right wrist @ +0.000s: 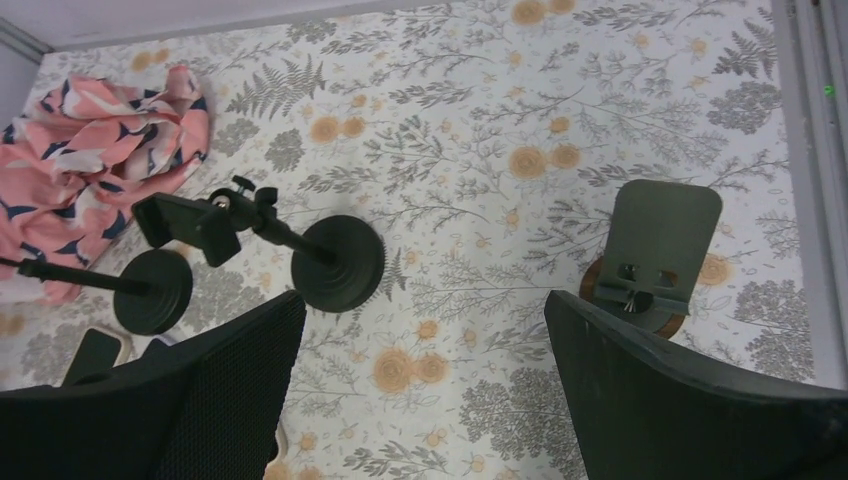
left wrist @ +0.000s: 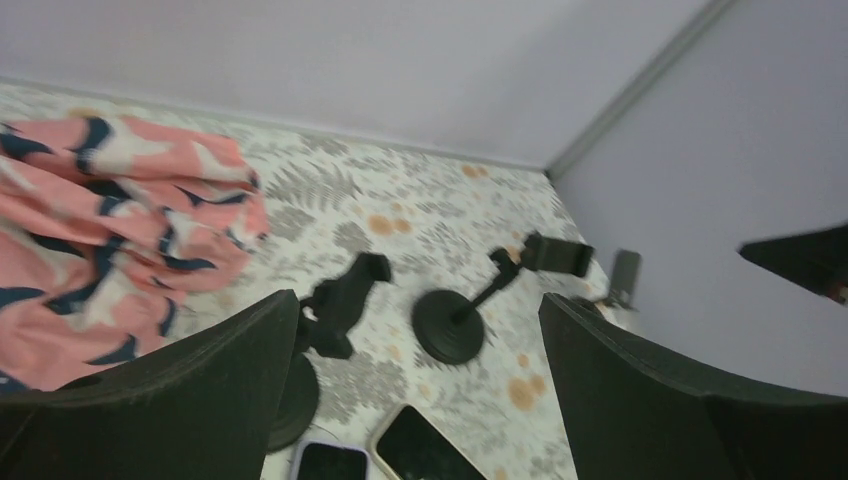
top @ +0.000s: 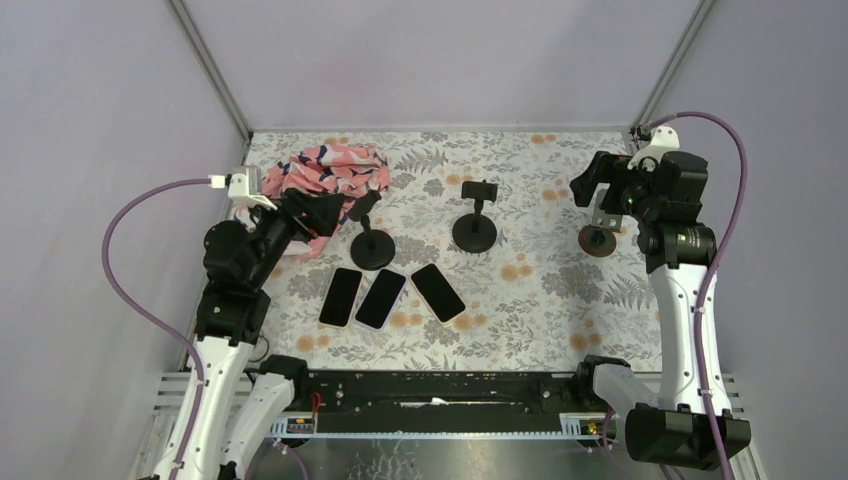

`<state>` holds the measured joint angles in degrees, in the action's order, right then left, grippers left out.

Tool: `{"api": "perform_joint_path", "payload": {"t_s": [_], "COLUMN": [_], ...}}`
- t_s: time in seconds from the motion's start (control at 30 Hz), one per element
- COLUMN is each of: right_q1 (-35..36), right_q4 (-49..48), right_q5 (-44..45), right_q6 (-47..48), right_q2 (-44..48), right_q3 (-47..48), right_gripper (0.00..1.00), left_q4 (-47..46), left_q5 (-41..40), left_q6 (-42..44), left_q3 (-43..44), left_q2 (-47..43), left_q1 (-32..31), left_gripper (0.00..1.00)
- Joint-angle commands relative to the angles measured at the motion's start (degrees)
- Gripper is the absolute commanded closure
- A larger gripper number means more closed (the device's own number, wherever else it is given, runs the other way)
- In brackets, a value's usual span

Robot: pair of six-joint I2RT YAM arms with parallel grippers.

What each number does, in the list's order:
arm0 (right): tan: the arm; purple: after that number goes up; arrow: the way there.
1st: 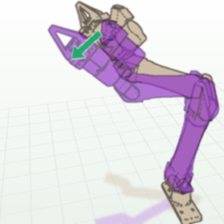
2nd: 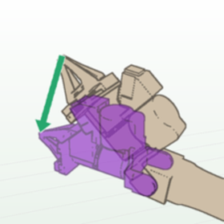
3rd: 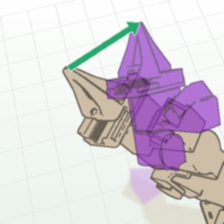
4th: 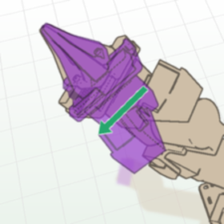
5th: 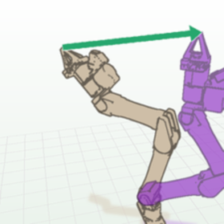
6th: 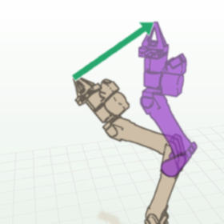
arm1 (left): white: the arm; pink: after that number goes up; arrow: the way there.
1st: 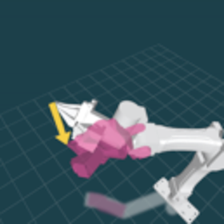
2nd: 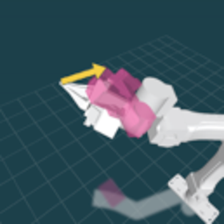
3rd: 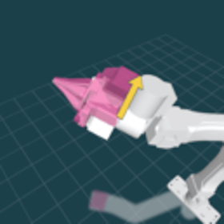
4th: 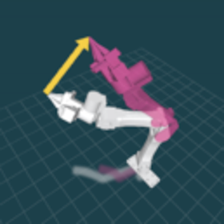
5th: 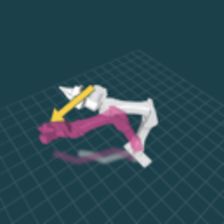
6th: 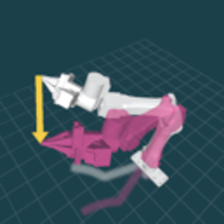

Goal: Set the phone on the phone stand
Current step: Pick up the phone at the center of the board.

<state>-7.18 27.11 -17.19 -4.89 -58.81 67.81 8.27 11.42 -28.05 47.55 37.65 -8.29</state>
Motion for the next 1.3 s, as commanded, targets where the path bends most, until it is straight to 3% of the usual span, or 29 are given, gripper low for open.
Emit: {"api": "perform_joint_path", "payload": {"t_s": [0.0, 0.2, 0.3, 0.33, 0.4, 0.53, 0.73, 0.8, 1.03, 1.27], "right_q1": [0.1, 0.1, 0.1, 0.1, 0.2, 0.2, 0.2, 0.2, -2.2, -6.5], "right_q4": [4.6, 5.6, 6.5, 7.5, 9.4, 11.9, 12.6, 12.5, 13.3, 14.1], "right_q5": [-4.7, -11.8, -23.6, -30.1, -34.4, -38.8, -39.2, -39.2, -39.2, -40.9], "right_q6": [-0.9, 3.1, 9.9, 13.3, 17.4, 21.8, 23.9, 25.5, 30.4, 33.4], "right_q2": [0.1, 1.9, 2.4, 2.4, 2.5, 2.2, 2.2, 2.9, 3.7, 4.3], "right_q3": [3.1, 2.6, 0.3, -0.4, -1.2, -1.7, -3.8, -6.0, -10.6, -12.3], "right_gripper": [0.0, 0.0, 0.0, 0.0, 0.0, 0.0, 0.0, 0.0, 0.0, 0.0], "left_q4": [1.3, -13.5, -21.7, -22.7, -22.1, -12.6, -7.0, -7.9, -17.3, -16.4], "left_q5": [13.2, 25.6, 31.6, 32.9, 33.6, 23.4, -4.5, -10.4, -10.4, -14.0], "left_q6": [-5.5, -17.7, -22.9, -23.5, -22.3, -13.9, -1.8, 0.8, 3.3, 6.0], "left_q3": [-1.8, -9.0, -12.0, -12.0, -11.3, -7.6, -4.3, -3.8, -7.8, -8.5], "left_q2": [-0.9, -2.9, -2.4, -1.9, -1.4, -1.2, 7.3, 10.7, 12.9, 14.1], "left_q1": [-0.1, -0.1, -0.3, -0.5, -2.6, -14.8, -46.9, -53.1, -54.6, -54.5], "left_gripper": [0.01, 0.01, 0.01, 0.01, 0.01, 0.01, 0.01, 0.01, 0.01, 0.01]}}
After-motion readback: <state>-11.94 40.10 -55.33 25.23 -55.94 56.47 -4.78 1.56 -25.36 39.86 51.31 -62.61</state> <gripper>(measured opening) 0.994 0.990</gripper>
